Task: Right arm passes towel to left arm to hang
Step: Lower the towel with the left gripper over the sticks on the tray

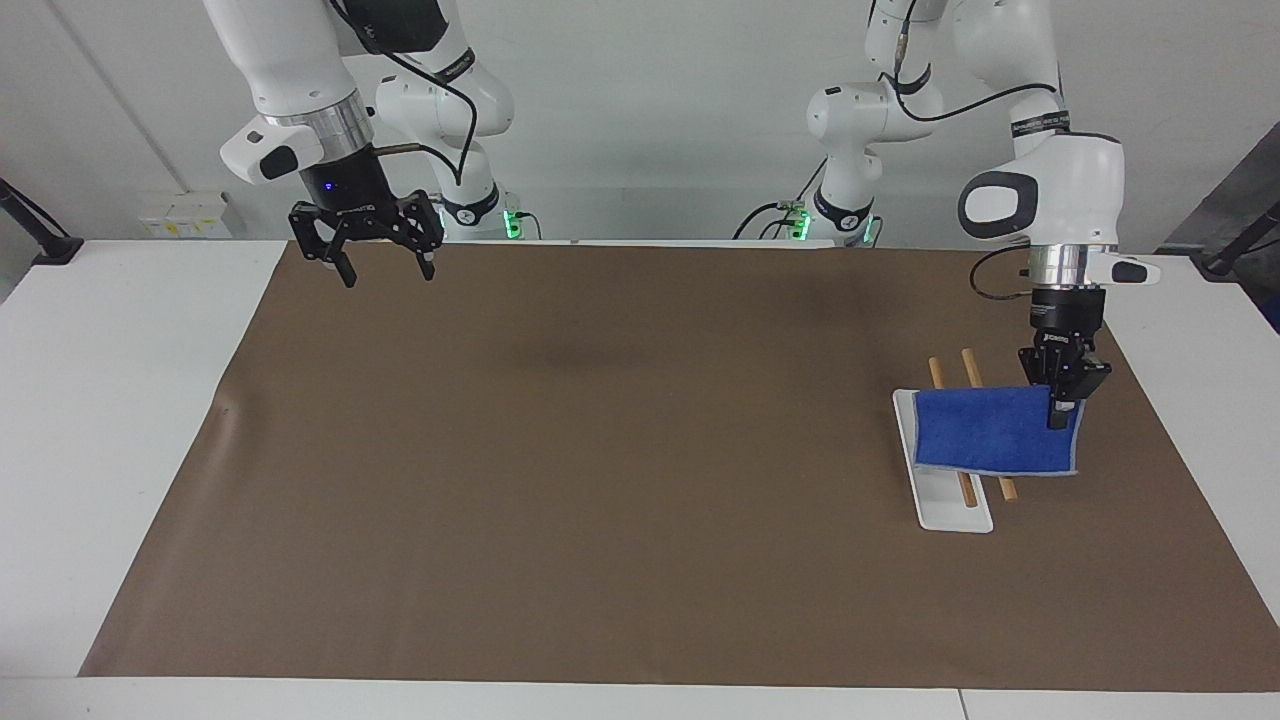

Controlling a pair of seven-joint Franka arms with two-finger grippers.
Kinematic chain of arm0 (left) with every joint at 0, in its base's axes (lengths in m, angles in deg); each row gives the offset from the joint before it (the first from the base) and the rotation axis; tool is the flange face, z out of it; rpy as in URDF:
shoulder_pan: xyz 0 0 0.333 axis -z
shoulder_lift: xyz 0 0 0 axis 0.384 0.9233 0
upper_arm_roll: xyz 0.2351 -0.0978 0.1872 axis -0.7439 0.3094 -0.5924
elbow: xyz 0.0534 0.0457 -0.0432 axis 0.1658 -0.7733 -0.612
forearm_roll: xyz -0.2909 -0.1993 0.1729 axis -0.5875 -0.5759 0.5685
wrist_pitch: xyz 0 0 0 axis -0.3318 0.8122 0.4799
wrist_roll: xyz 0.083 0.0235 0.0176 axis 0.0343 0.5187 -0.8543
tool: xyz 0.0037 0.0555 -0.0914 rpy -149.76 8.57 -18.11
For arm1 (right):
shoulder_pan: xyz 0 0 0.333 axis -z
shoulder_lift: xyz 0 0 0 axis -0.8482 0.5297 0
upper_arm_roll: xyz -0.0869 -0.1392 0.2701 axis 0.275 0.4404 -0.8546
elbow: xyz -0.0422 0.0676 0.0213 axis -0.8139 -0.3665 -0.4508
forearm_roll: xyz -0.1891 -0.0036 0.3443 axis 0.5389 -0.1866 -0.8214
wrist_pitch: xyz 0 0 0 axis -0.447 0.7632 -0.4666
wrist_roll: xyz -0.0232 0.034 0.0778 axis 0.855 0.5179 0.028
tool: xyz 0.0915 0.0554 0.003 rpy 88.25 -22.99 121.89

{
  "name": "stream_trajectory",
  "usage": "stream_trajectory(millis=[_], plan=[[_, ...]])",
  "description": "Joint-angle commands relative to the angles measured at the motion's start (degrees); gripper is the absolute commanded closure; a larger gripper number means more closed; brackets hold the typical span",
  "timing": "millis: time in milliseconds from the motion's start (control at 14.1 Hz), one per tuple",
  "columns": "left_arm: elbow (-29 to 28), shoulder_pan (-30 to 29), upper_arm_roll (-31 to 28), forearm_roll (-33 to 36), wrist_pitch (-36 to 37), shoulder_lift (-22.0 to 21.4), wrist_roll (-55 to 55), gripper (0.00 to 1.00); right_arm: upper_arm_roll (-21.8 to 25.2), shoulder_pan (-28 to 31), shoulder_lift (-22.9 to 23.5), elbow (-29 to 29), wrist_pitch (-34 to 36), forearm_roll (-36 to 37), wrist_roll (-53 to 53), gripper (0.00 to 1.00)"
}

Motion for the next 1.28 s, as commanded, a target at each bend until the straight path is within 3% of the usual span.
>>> stream_trajectory(millis=[0,142,285,427,1068,1139,1210], plan=[[-1.55,-2.29,0.65,0.84,-1.53,0.04,0.12,1.0,4.99,-3.7,2.4,-5.69,5.79,4.03,0.9,0.0],[-2.69,-2.3,0.65,0.84,-1.53,-0.31,0.12,1.0,11.25,-6.55,3.55,-7.73,7.56,4.31,0.64,0.0],[-3.75,-2.38,0.65,0.75,-1.53,-0.66,-0.31,1.0,11.62,-6.46,3.9,-7.3,7.31,4.31,0.63,0.0],[-4.19,-3.25,0.65,0.67,-1.44,-0.75,-0.67,1.0,11.79,-6.81,1.72,-2.22,7.04,3.95,1.07,0.0],[-6.83,-4.05,0.74,0.58,-1.18,-1.8,-6.64,1.0,11.71,-6.55,1.79,-2.46,11.26,2.72,0.55,0.0],[-6.83,-3.7,0.74,0.58,-1.0,-1.81,-8.38,0.97,11.71,-6.64,1.62,-2.28,11.17,2.72,0.63,0.0],[-6.83,-3.61,0.74,0.58,-0.92,-1.81,-9.88,0.88,11.62,-6.99,1.27,-1.59,11.0,2.72,0.72,0.0]])
